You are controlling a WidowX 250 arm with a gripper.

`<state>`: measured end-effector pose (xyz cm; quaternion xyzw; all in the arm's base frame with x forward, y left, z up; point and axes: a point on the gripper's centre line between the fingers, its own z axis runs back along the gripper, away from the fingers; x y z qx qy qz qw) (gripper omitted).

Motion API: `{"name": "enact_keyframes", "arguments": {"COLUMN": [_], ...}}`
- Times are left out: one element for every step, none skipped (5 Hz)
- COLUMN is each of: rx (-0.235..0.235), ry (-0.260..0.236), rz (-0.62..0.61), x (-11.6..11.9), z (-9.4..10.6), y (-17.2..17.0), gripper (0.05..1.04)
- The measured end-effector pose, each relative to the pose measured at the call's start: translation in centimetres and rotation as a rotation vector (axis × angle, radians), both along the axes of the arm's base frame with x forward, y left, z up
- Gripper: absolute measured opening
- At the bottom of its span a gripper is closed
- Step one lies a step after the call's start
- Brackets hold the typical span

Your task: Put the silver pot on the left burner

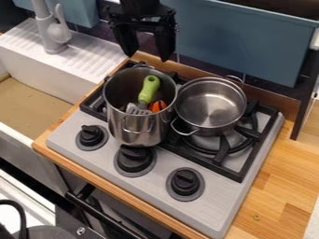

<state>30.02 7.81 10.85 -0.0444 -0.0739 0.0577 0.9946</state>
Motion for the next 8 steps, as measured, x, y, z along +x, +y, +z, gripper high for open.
{"name": "enact_keyframes", "arguments": {"rx": [-0.017,-0.041,-0.05,-0.073,-0.06,-0.046,-0.041,-0.034], "ry": [0.042,0.074,0.086,0.102,0.134,0.143,0.149,0.157], "rz": [-0.007,-0.069,-0.088,-0.115,-0.192,-0.224,-0.238,-0.241], "x": [-0.4,-1.0,-1.3,-2.1,-3.2,-4.8,-5.8,-6.3], "z": [-1.0,-0.2,0.3,0.4,0.1,-1.0,-1.6,-2.3], "y": [-0.1,0.4,1.2,2.0,2.7,2.8,3.0,2.9], "gripper": [0.999,0.999,0.999,0.999,0.999,0.999,0.999,0.999]}}
